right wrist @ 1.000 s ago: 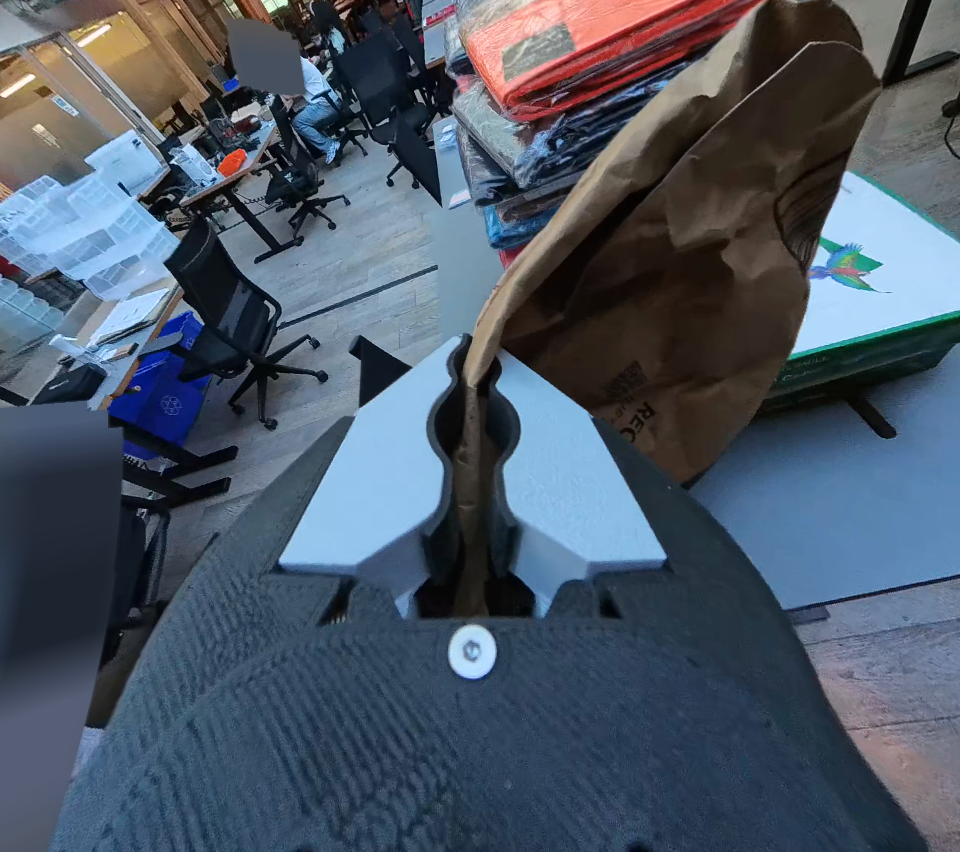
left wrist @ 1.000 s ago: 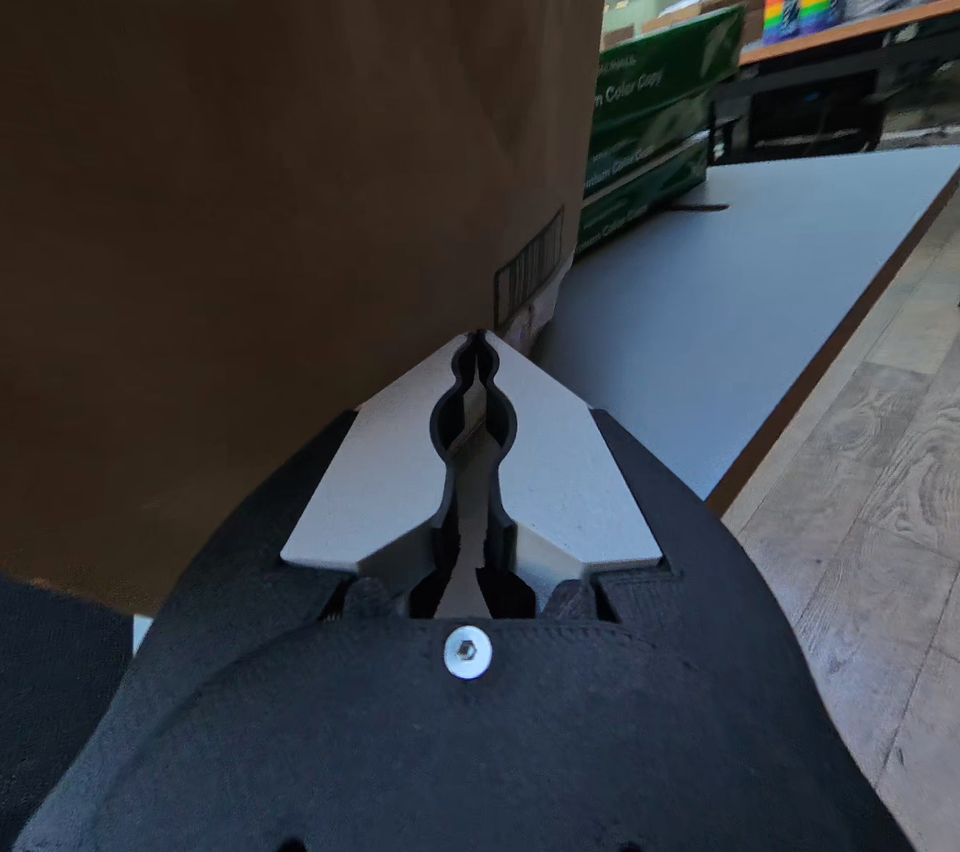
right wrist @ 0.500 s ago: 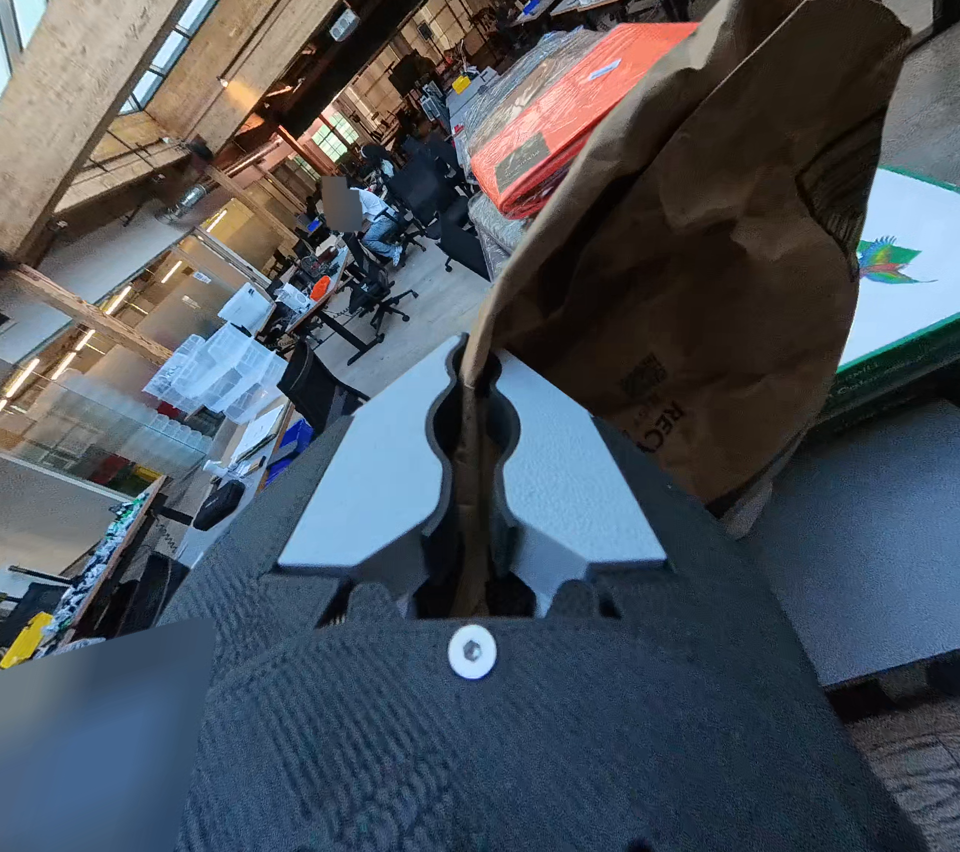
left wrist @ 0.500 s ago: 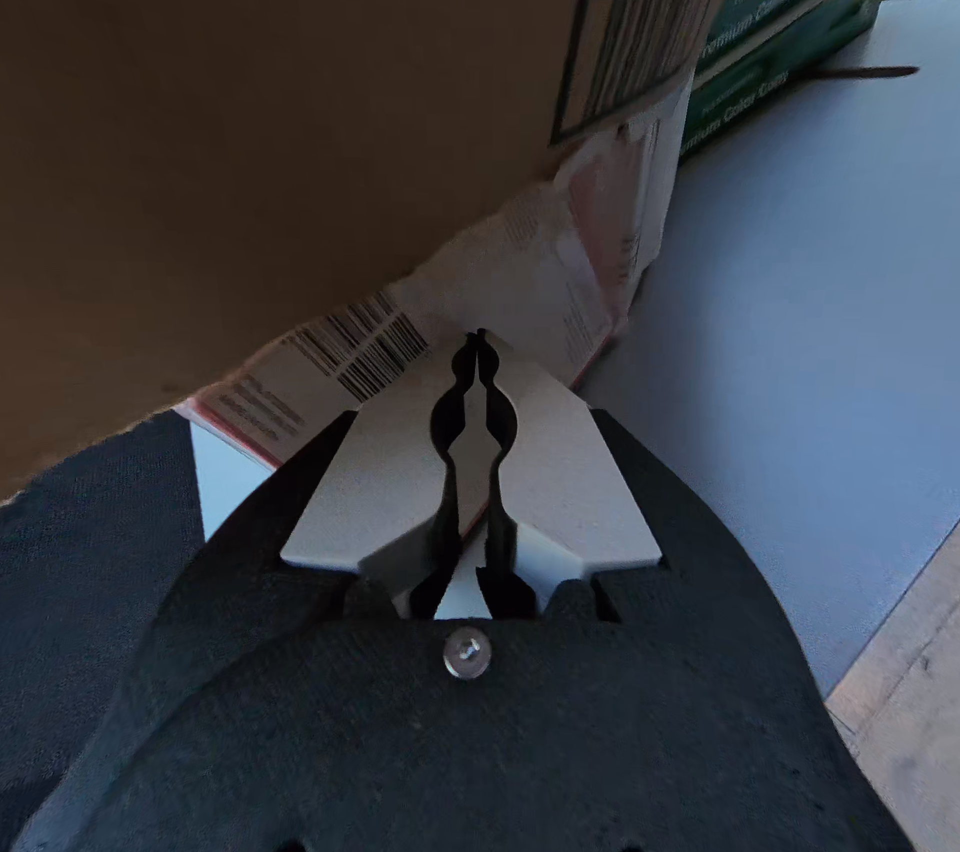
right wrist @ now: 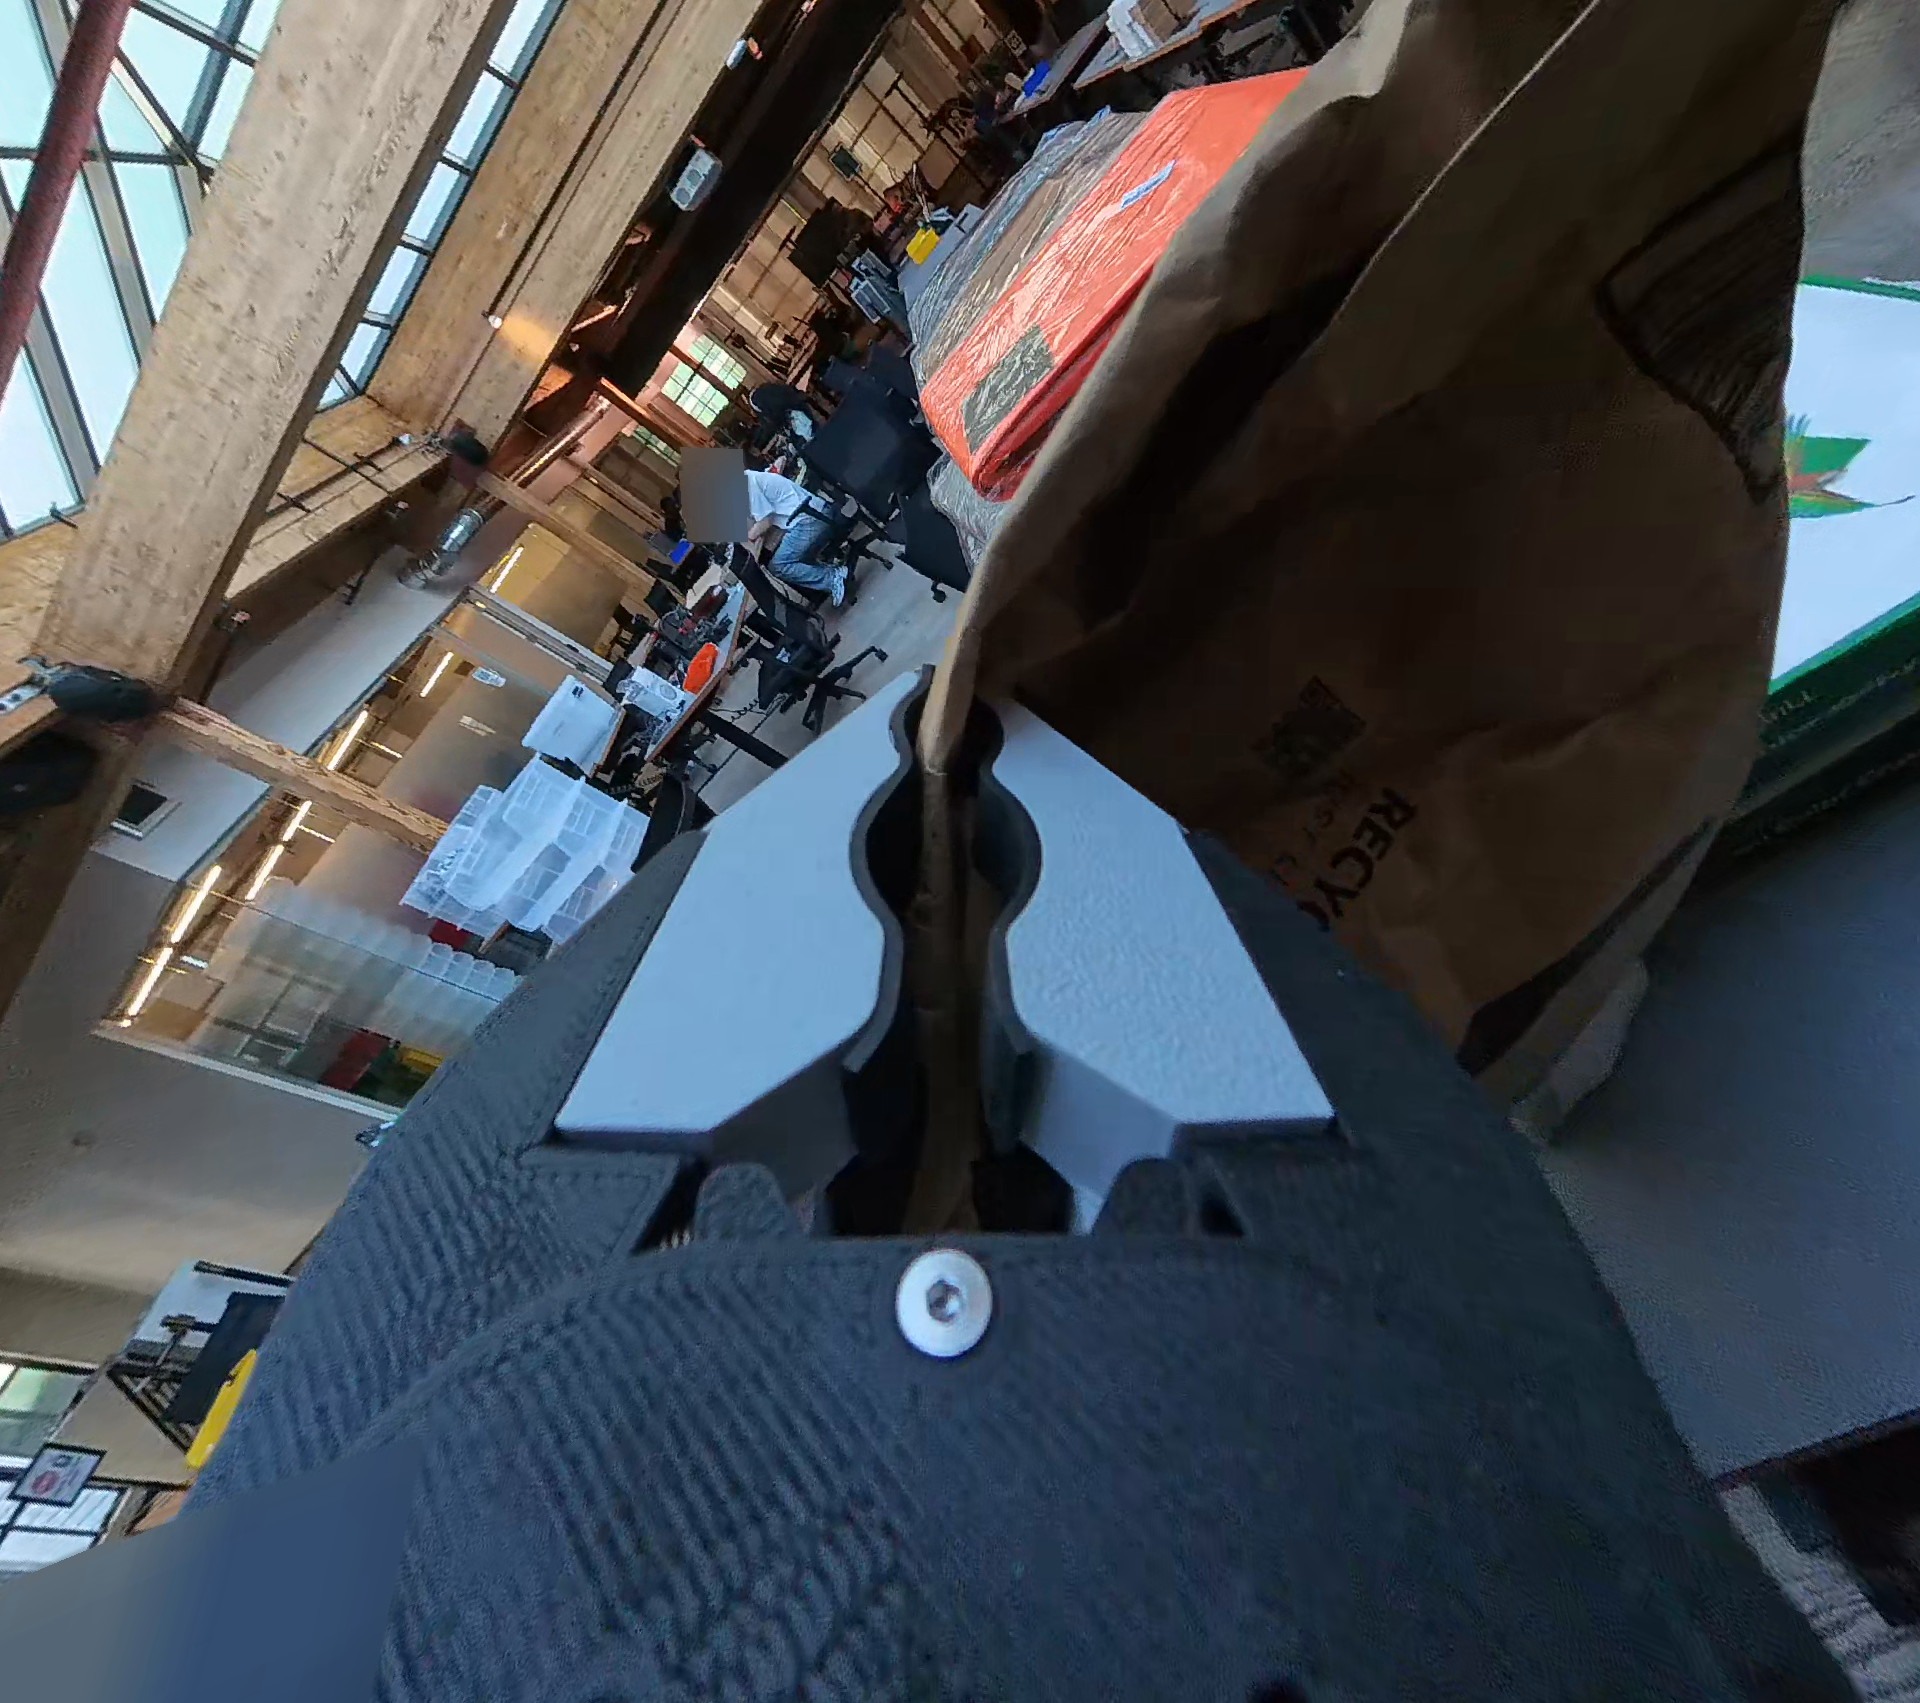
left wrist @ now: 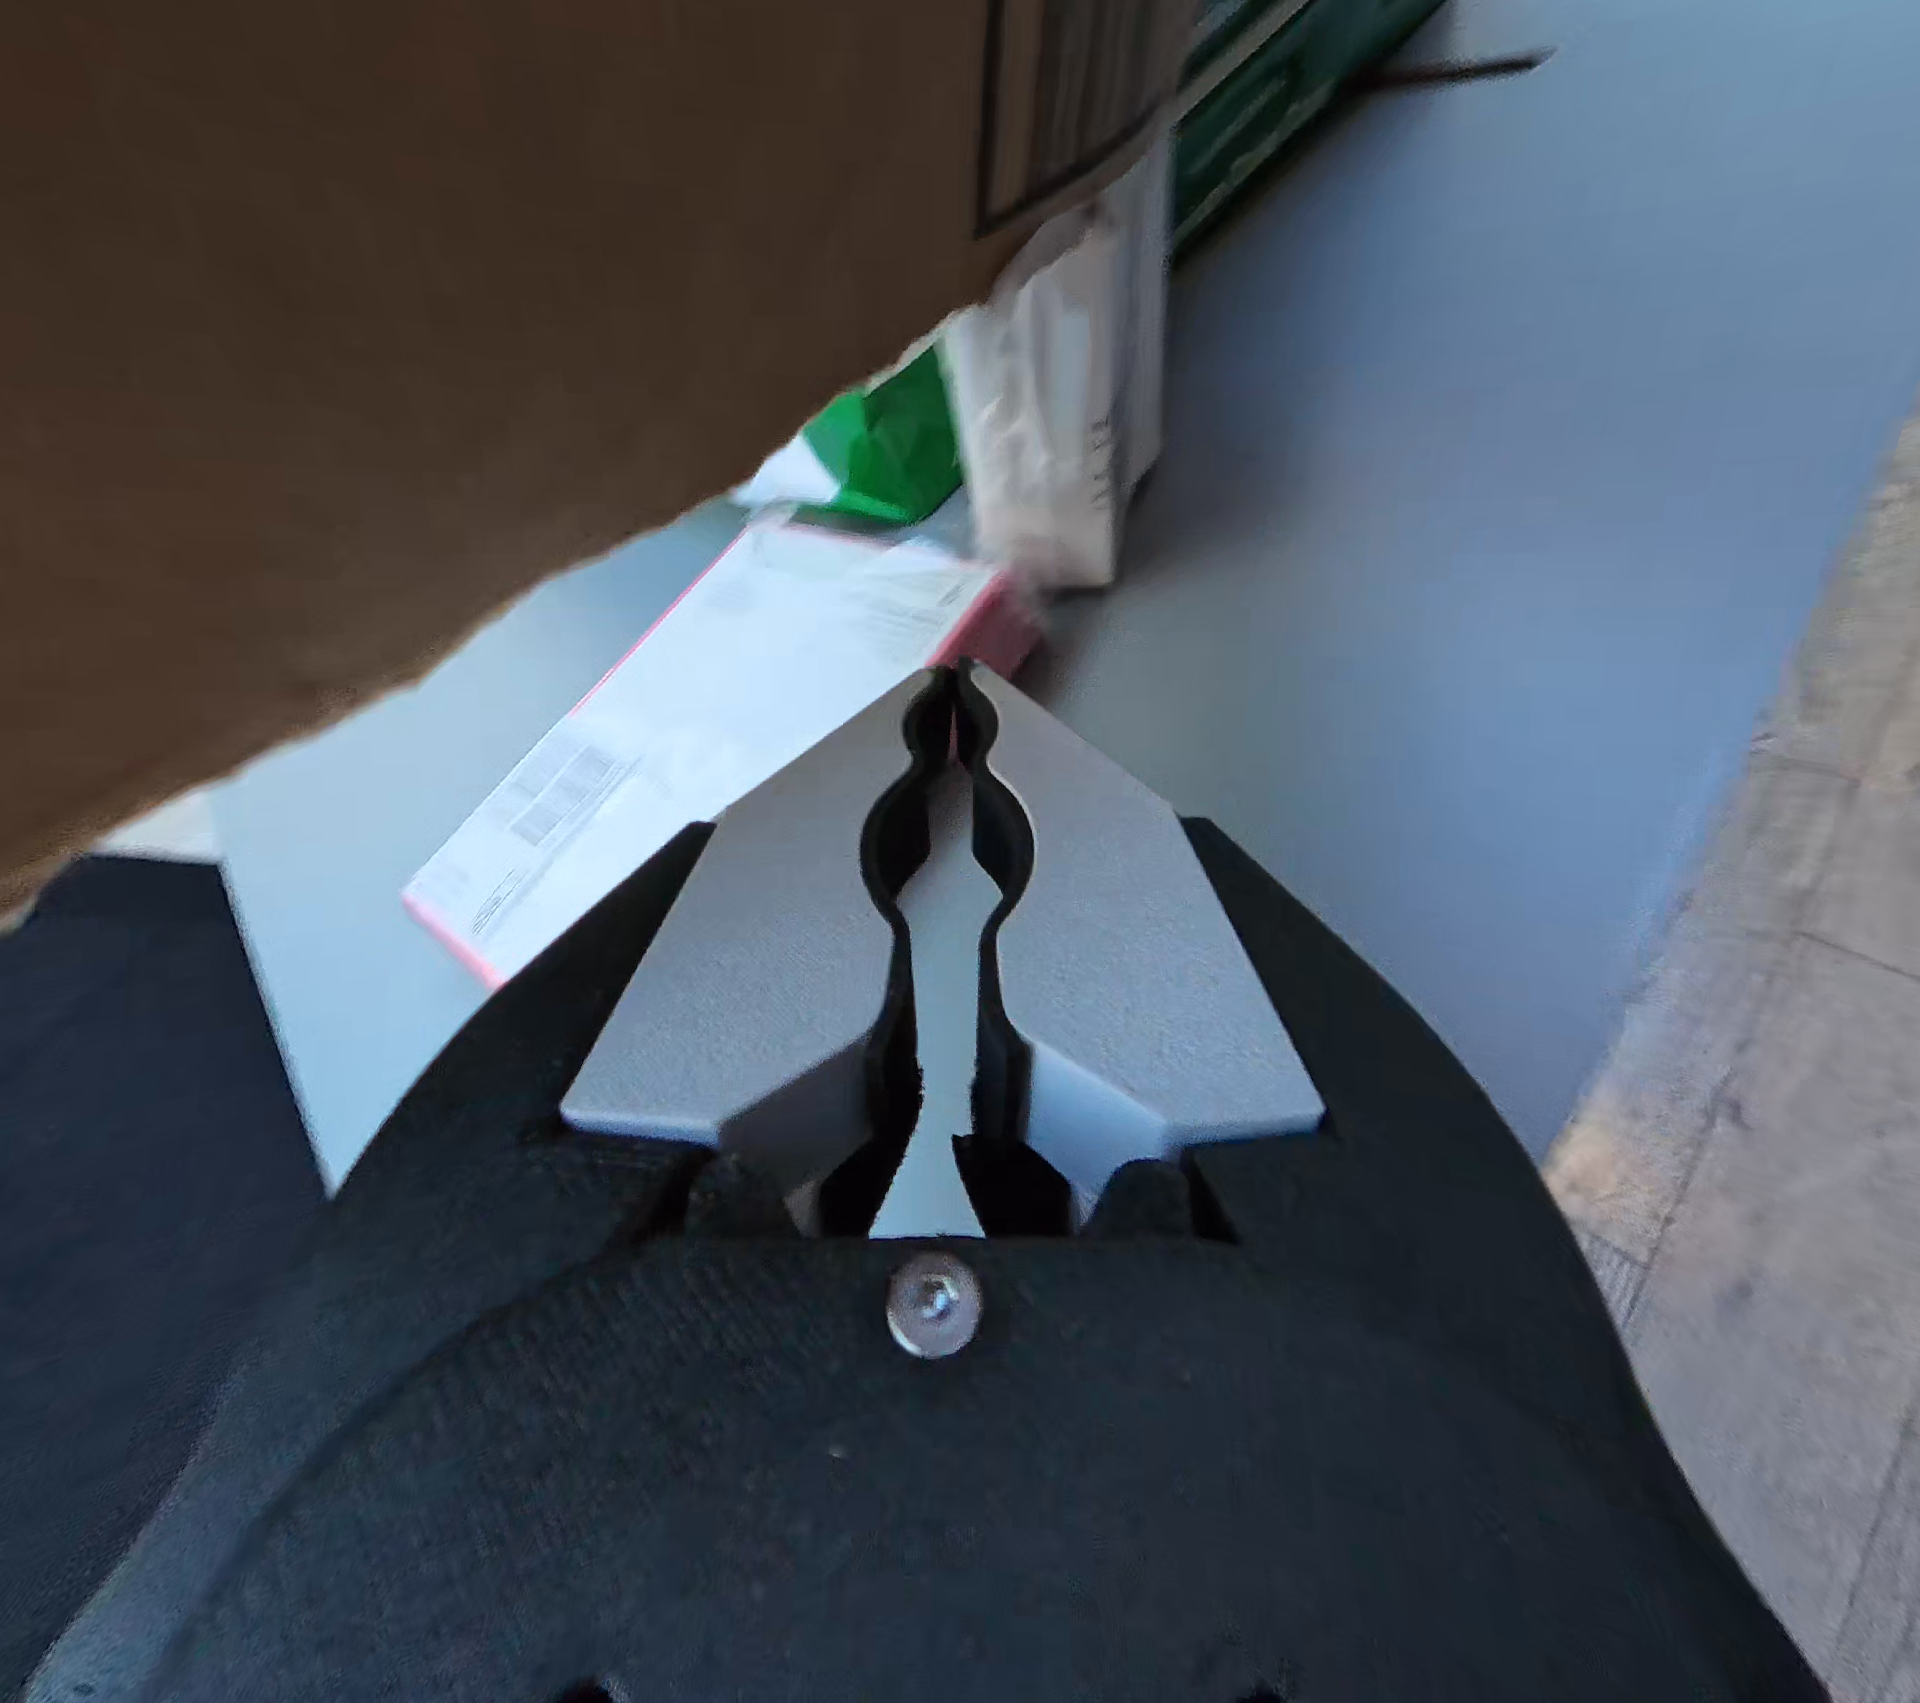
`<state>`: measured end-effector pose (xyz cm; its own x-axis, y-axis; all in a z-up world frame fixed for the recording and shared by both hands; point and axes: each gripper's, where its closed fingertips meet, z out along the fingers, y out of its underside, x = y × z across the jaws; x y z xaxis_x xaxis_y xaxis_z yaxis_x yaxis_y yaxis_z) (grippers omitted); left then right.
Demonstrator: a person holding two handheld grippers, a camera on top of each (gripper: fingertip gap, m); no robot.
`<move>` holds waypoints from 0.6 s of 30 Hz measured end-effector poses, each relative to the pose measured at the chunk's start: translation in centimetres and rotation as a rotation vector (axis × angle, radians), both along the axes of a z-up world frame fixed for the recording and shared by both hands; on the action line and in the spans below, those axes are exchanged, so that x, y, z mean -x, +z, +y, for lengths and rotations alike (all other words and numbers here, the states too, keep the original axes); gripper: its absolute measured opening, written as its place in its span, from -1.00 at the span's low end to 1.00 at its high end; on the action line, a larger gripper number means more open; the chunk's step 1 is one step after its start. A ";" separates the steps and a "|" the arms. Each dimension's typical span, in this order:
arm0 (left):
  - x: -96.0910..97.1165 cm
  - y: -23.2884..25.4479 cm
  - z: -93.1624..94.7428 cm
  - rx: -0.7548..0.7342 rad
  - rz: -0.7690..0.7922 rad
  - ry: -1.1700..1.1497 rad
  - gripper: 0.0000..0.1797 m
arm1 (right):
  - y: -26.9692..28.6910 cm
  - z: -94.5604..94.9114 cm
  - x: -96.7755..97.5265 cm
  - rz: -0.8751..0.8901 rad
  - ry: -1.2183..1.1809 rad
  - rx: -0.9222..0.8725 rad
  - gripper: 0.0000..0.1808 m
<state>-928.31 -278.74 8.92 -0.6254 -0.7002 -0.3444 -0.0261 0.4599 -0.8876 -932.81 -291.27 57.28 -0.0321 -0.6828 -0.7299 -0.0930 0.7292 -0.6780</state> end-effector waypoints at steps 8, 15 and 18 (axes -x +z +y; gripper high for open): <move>1.9 2.7 -7.7 -0.079 -0.127 -0.201 -1.00 | 1.6 2.4 -2.6 -0.008 0.050 -0.009 -0.99; -2.8 2.8 -12.0 -0.148 -0.115 -0.155 -1.00 | 2.5 2.1 -3.3 -0.001 0.048 -0.005 -0.99; -3.4 2.2 -12.6 -0.154 -0.104 -0.140 -1.00 | 3.6 0.2 -1.5 -0.004 0.034 0.022 -1.00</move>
